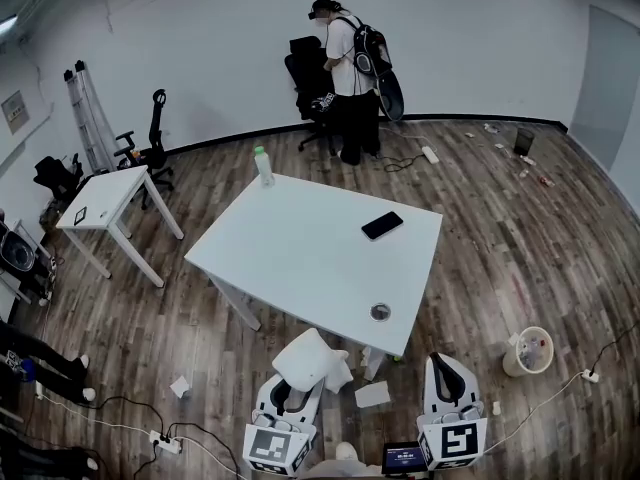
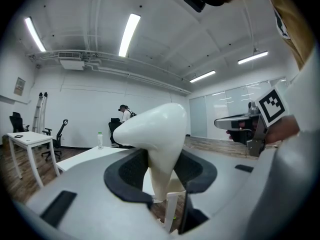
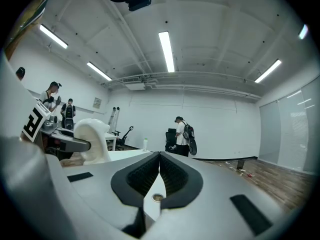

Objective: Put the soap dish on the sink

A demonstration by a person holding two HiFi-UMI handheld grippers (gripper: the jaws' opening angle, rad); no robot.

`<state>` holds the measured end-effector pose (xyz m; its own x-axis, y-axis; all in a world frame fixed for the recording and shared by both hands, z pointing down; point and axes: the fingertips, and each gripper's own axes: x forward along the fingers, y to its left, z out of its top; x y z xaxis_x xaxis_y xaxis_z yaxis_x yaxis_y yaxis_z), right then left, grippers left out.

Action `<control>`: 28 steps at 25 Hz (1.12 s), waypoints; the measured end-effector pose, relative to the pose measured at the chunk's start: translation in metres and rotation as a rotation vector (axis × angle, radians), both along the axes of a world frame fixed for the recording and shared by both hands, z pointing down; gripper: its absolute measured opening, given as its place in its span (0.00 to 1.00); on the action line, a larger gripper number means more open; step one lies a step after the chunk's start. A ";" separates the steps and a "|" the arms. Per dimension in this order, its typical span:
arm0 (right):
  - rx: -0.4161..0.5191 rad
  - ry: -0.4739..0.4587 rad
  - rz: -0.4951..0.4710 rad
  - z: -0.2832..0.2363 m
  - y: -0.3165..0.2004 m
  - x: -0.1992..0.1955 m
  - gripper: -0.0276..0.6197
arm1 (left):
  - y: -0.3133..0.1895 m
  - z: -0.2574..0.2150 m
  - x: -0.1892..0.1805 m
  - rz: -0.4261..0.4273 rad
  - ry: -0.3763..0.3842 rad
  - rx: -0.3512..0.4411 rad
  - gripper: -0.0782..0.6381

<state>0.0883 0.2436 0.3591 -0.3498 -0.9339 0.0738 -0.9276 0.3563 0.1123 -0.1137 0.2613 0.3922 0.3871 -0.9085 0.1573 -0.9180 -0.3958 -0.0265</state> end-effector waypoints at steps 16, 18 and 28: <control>-0.025 -0.025 -0.011 0.014 -0.076 -0.013 0.06 | -0.079 0.016 -0.007 -0.005 0.039 -0.027 0.32; -0.031 -0.028 -0.021 0.019 -0.098 -0.013 0.06 | -0.101 0.020 -0.005 -0.012 0.040 -0.032 0.32; -0.050 -0.017 -0.095 0.026 -0.199 0.007 0.06 | -0.202 0.024 0.028 -0.013 0.040 -0.057 0.32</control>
